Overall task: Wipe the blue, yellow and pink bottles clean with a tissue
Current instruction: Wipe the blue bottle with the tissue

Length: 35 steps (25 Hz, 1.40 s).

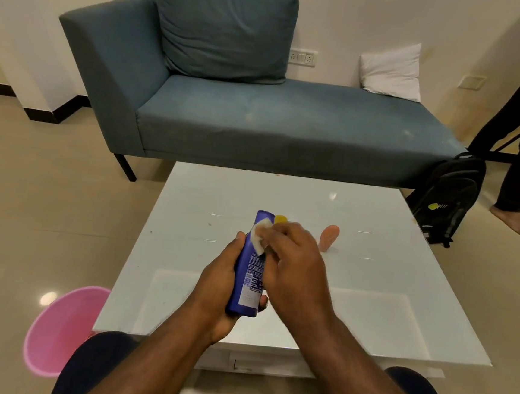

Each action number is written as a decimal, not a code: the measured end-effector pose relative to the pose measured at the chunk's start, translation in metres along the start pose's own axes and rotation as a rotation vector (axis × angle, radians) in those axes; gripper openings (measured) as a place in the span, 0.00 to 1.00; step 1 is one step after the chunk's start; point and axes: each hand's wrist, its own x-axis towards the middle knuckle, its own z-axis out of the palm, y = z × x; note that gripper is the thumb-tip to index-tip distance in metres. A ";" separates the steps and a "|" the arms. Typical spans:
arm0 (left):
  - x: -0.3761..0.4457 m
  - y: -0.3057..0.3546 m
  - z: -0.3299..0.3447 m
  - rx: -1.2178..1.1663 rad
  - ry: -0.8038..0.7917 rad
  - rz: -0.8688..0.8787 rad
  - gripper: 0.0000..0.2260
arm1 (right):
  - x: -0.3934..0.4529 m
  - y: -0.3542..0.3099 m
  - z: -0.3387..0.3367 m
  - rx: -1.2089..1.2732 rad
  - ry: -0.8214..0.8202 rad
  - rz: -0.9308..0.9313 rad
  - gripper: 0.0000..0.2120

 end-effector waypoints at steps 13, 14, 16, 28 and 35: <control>0.005 -0.002 0.010 0.378 0.144 0.140 0.26 | 0.002 0.000 -0.004 -0.288 -0.078 -0.237 0.09; 0.005 -0.002 0.009 0.379 0.140 0.134 0.25 | 0.003 0.004 -0.007 -0.329 -0.052 -0.230 0.12; 0.005 -0.002 0.008 0.361 0.109 0.107 0.22 | 0.014 0.010 -0.015 -0.374 -0.005 -0.147 0.14; 0.002 0.001 0.005 0.077 -0.019 0.061 0.20 | 0.009 0.013 -0.002 0.207 0.108 0.084 0.10; 0.002 0.007 -0.003 -0.049 -0.042 0.022 0.24 | -0.010 0.011 0.005 0.243 0.091 0.116 0.09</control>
